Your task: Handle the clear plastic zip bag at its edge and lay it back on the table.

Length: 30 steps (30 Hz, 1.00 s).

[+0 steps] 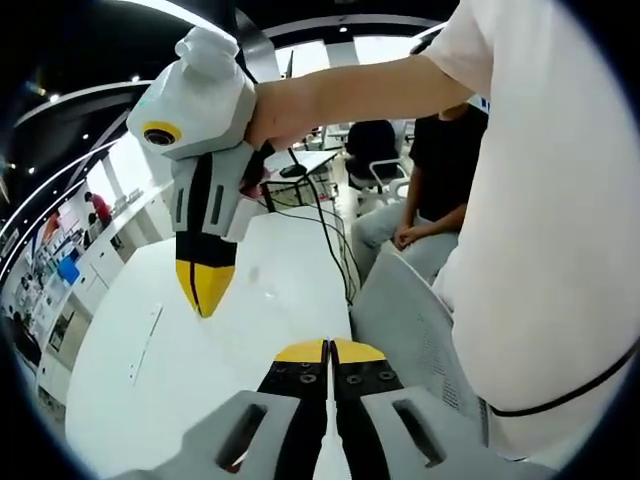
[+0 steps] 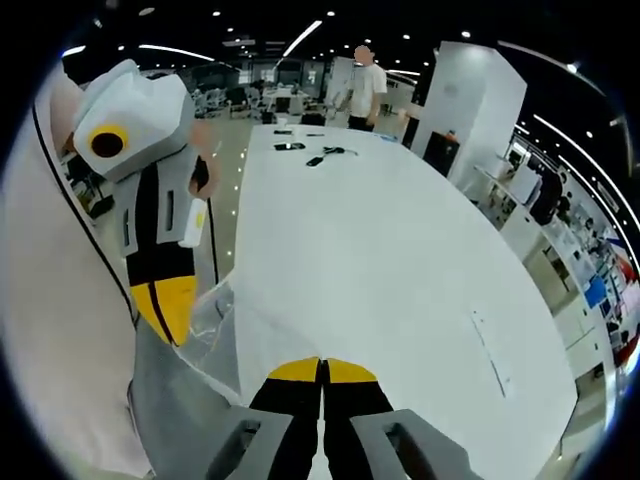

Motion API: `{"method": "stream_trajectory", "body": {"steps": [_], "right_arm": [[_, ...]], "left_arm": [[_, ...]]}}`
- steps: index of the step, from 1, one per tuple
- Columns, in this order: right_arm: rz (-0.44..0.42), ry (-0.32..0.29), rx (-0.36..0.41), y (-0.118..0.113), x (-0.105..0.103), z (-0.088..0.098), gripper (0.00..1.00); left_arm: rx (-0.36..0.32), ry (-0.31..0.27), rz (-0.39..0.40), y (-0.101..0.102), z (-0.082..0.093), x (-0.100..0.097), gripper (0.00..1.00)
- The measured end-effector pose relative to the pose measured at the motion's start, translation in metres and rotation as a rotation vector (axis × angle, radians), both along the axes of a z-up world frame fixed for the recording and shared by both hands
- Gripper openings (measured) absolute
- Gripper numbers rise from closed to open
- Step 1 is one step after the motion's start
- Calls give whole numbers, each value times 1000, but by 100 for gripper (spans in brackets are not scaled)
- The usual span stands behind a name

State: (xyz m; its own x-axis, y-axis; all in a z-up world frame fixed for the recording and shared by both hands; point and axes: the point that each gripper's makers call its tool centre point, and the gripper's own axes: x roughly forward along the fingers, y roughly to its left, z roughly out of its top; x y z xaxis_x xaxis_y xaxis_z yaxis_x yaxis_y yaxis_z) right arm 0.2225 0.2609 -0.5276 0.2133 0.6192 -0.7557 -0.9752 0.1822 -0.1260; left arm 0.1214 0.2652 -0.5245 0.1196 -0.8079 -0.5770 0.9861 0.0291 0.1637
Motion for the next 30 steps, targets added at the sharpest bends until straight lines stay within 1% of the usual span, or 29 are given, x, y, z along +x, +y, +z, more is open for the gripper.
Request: {"method": "stream_trajectory", "body": {"steps": [19, 22, 23, 25, 27, 30], "right_arm": [[-54, -3, 23, -4, 11, -1, 0], [-56, -5, 21, -4, 11, -2, 0], [-55, -8, 20, -4, 12, -2, 0], [-48, -8, 24, -3, 11, 0, 0], [-44, -13, 20, -3, 11, 1, 0], [-34, -17, 21, -1, 9, 2, 0]], "left_arm": [[-6, 15, 1, -1, -2, -1, 0], [-9, 13, 8, 0, -2, 1, 0], [-14, 3, 15, 1, -1, 3, 0], [-14, 7, 25, 2, -2, 5, 0], [-18, -6, 43, 3, -1, 9, 0], [-27, -11, 60, 5, 1, 14, 0]]}}
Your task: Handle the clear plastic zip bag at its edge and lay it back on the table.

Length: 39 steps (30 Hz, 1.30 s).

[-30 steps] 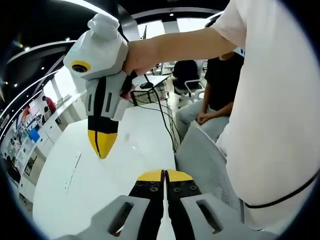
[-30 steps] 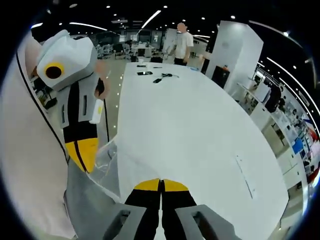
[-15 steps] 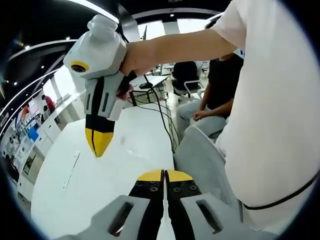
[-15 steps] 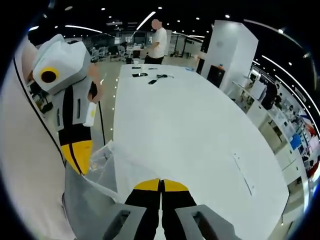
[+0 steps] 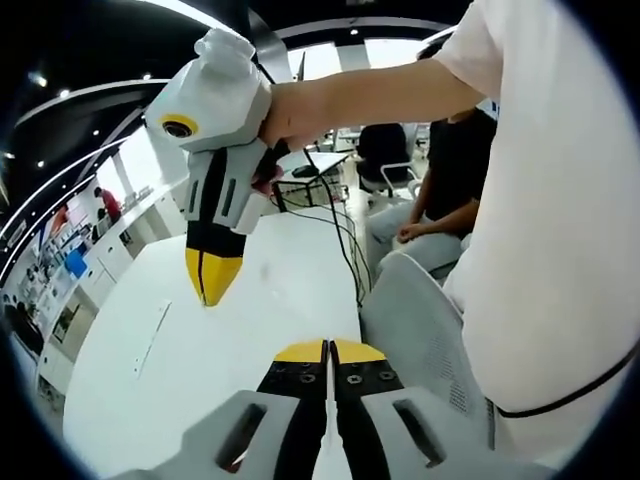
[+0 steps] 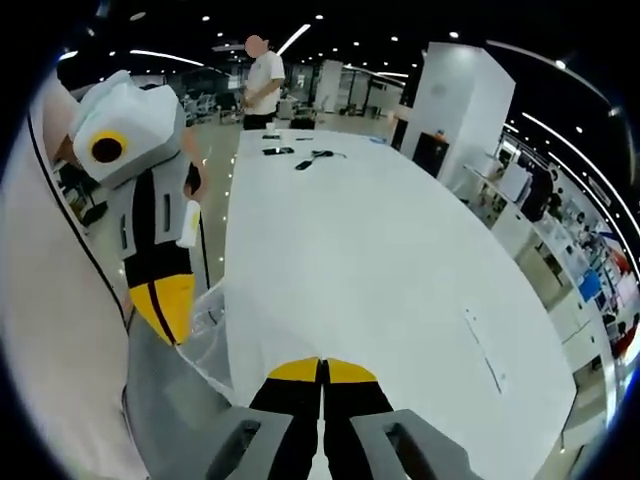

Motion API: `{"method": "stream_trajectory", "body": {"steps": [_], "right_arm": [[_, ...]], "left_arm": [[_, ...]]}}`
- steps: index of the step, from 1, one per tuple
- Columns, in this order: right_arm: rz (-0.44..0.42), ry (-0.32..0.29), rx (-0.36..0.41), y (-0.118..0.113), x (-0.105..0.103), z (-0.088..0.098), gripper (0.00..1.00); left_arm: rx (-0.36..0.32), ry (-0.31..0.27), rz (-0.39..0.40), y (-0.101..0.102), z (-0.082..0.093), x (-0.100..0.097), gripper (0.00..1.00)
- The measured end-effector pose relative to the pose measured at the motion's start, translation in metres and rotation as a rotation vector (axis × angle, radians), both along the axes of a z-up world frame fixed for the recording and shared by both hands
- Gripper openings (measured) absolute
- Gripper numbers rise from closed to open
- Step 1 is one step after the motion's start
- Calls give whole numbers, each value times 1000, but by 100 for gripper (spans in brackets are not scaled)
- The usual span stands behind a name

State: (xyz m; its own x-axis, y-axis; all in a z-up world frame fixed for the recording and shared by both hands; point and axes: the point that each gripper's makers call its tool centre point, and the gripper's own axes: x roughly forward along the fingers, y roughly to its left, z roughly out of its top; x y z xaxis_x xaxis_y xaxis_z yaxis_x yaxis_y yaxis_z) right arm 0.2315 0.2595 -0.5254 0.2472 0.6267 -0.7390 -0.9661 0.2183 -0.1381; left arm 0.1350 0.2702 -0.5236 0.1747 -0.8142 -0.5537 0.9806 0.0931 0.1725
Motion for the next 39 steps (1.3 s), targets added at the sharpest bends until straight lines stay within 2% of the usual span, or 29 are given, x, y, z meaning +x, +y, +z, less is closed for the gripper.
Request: {"method": "stream_trajectory", "body": {"steps": [10, 21, 26, 35, 39], "right_arm": [[37, -24, -7, 7, -6, 4, 0], [56, -42, -15, 9, -6, 5, 0], [59, -50, -22, 9, -5, 6, 0], [56, -60, -20, 5, 5, 9, 0], [53, -65, -21, 3, 10, 11, 0]], "left_arm": [[-12, -45, 79, 7, 6, 22, 0], [-27, -89, 130, 12, 12, 37, 0], [-36, -100, 145, 13, 16, 41, 4], [-84, -99, 188, 16, 25, 42, 8], [-131, -89, 234, 21, 31, 44, 9]]}}
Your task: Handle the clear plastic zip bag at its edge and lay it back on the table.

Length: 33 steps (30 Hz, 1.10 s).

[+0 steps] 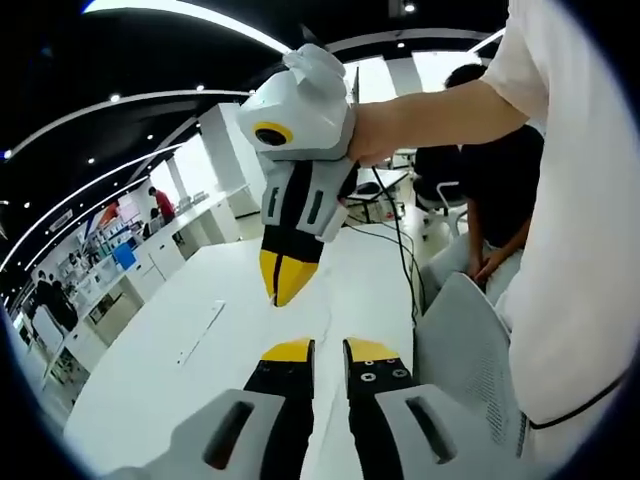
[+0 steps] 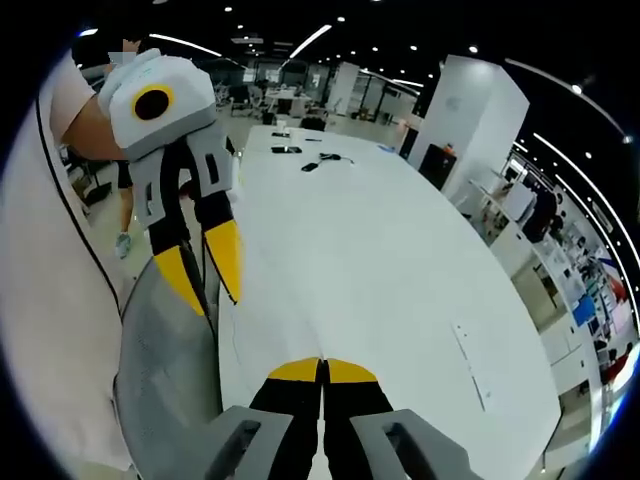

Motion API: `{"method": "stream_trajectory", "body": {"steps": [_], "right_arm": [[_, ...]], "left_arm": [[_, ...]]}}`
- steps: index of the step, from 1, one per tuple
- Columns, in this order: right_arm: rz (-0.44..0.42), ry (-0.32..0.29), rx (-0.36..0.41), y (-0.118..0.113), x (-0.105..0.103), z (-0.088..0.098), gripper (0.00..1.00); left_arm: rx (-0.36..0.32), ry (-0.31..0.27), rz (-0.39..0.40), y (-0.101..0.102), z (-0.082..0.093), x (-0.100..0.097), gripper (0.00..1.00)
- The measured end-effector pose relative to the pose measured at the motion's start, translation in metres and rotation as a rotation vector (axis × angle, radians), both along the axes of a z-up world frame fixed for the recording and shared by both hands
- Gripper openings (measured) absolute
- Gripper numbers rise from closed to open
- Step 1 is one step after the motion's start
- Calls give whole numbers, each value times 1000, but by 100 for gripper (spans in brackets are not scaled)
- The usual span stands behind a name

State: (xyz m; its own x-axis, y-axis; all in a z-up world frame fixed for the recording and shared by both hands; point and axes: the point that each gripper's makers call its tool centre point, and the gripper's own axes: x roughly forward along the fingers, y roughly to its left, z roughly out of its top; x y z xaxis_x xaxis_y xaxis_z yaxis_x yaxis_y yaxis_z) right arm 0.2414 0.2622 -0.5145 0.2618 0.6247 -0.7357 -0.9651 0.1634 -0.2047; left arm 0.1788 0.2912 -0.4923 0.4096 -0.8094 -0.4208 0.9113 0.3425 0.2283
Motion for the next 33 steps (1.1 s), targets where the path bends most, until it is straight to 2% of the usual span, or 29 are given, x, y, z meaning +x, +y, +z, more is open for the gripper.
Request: {"method": "stream_trajectory", "body": {"steps": [7, 16, 24, 33], "right_arm": [[-13, -5, 6, -5, 10, 3, 0], [-14, -22, 15, -6, 20, 2, 0], [-19, -31, 9, -5, 33, 2, 0], [-54, -57, 4, -8, 57, 0, 0]], "left_arm": [[-56, 27, 70, 16, 1, 2, 10], [-168, 90, 183, 33, 5, 12, 15], [-190, 116, 231, 43, -3, 13, 20], [-203, 140, 273, 51, -13, 12, 24]]}}
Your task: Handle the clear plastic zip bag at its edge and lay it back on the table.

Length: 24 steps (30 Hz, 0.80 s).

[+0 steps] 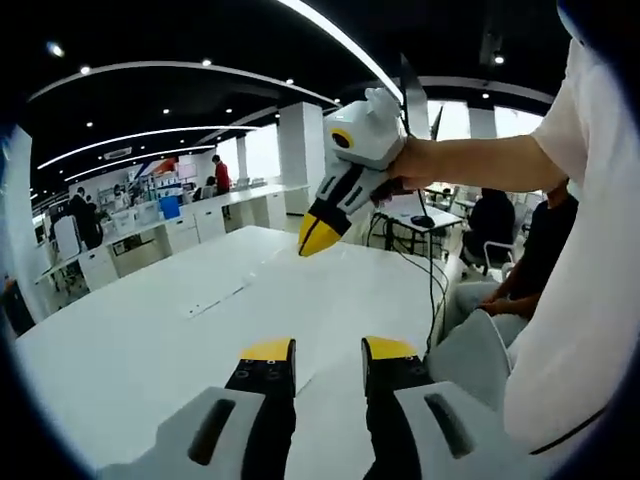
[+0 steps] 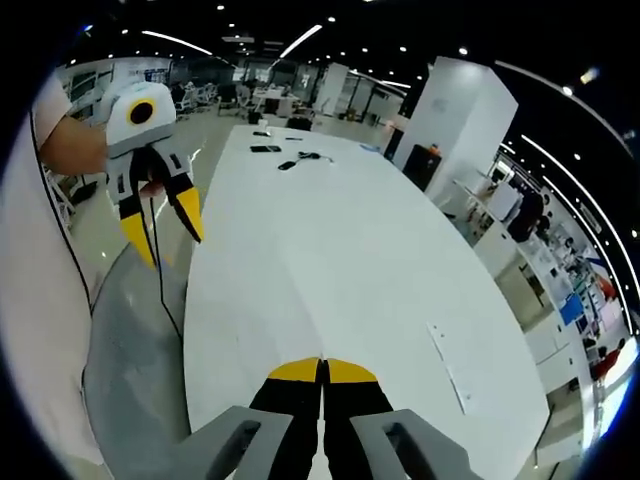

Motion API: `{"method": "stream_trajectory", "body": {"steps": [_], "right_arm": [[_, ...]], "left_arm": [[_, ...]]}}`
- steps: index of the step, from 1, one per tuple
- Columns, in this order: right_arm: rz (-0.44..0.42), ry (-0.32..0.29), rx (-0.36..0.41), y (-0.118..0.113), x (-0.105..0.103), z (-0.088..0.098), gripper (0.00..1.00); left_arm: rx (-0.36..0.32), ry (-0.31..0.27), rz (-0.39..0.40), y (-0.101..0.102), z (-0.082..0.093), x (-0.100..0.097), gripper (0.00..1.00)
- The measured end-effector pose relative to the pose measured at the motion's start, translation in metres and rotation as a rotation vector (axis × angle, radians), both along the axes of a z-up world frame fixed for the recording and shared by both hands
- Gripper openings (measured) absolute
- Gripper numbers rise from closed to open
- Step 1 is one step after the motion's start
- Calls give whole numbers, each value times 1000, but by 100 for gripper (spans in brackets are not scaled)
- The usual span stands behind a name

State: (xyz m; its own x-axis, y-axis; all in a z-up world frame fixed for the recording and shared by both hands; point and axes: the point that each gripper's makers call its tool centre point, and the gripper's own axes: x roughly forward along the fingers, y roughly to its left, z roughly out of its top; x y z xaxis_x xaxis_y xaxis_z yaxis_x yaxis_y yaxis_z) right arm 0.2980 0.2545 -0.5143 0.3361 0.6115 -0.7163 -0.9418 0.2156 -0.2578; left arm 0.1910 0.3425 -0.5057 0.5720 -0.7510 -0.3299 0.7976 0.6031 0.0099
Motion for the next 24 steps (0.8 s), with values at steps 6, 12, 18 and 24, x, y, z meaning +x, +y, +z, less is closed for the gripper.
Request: {"method": "stream_trajectory", "body": {"steps": [6, 12, 18, 24], "right_arm": [[-30, -30, -7, -3, 23, 1, 0], [-68, -81, -3, -3, 55, -1, 0], [-86, -129, -9, -4, 80, -1, 0], [-104, -196, -31, -2, 105, -3, 0]], "left_arm": [[-7, 17, 20, 6, -5, 3, 26], [-16, 21, 40, 11, -6, 8, 25], [-19, 31, 56, 17, -9, 14, 25], [-25, 42, 66, 20, -13, 19, 25]]}}
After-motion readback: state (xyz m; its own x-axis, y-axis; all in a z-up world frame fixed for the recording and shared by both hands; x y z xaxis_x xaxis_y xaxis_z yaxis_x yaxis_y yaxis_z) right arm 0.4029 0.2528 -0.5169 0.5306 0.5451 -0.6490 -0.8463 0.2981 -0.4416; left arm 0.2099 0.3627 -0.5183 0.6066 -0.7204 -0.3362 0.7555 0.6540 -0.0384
